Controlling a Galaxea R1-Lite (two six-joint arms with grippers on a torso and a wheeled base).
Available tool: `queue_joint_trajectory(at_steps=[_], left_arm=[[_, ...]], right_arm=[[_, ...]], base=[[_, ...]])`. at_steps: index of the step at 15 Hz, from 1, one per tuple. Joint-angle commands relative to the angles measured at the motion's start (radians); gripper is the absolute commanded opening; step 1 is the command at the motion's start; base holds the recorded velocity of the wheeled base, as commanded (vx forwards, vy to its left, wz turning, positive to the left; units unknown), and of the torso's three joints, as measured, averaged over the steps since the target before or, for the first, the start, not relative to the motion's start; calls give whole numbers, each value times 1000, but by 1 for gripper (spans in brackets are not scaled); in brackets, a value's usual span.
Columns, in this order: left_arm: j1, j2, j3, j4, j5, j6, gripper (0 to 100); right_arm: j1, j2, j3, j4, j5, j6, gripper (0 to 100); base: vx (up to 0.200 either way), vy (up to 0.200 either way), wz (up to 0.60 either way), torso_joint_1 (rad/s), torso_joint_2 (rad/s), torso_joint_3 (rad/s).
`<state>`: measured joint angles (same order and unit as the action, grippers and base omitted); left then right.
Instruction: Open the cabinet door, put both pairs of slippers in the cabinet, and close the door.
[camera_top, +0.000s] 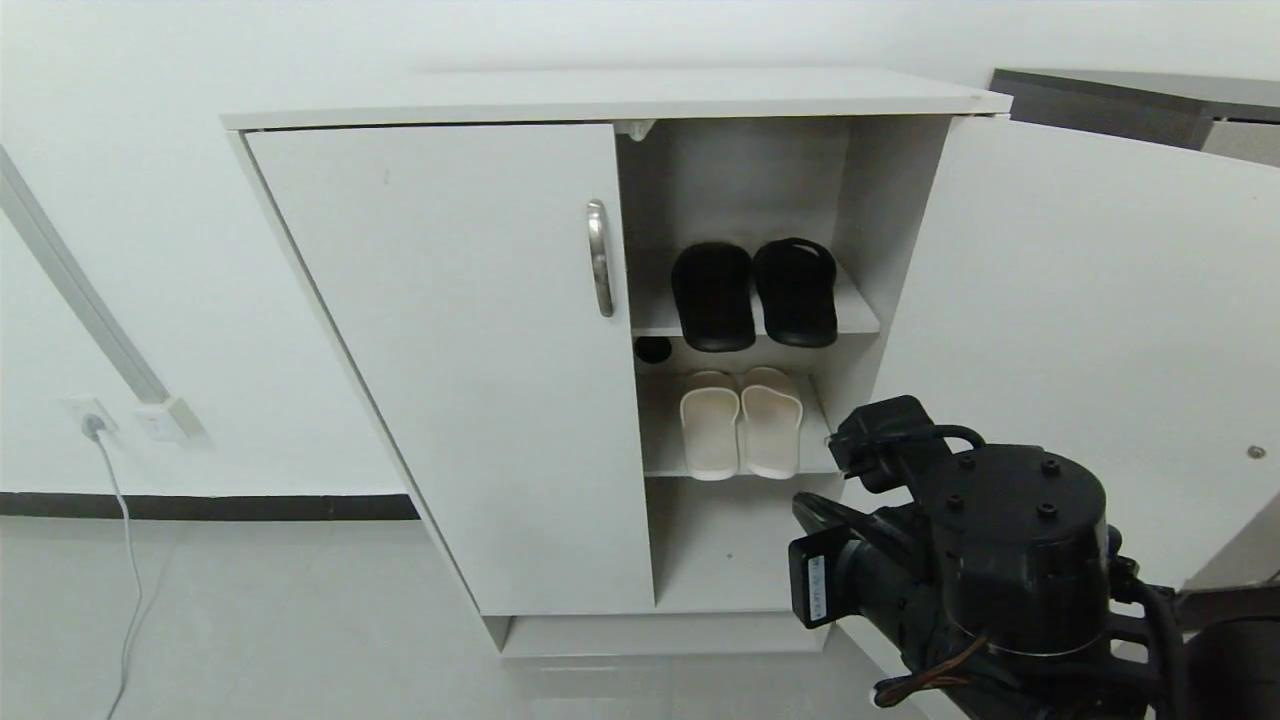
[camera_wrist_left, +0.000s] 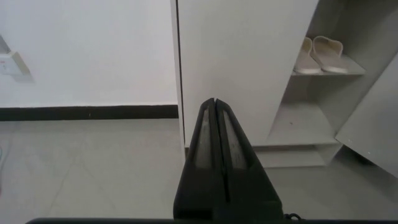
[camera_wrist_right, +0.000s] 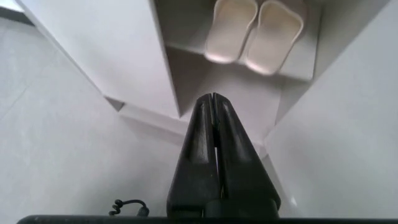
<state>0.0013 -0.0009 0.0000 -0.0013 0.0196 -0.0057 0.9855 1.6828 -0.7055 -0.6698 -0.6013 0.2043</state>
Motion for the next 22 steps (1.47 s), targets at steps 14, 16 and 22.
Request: queue_joint_trajectory(at_steps=[14, 16, 22], left_arm=[[0, 1, 0, 0, 2, 0, 0], [0, 1, 0, 0, 2, 0, 0], [0, 1, 0, 0, 2, 0, 0]], right_arm=[[-1, 9, 12, -1, 0, -2, 0], [-1, 9, 12, -1, 0, -2, 0], [-1, 9, 26, -1, -2, -25, 0]], base=[[-43, 0, 0, 0, 0, 0], [0, 0, 0, 0, 0, 0], [0, 0, 0, 0, -9, -8]])
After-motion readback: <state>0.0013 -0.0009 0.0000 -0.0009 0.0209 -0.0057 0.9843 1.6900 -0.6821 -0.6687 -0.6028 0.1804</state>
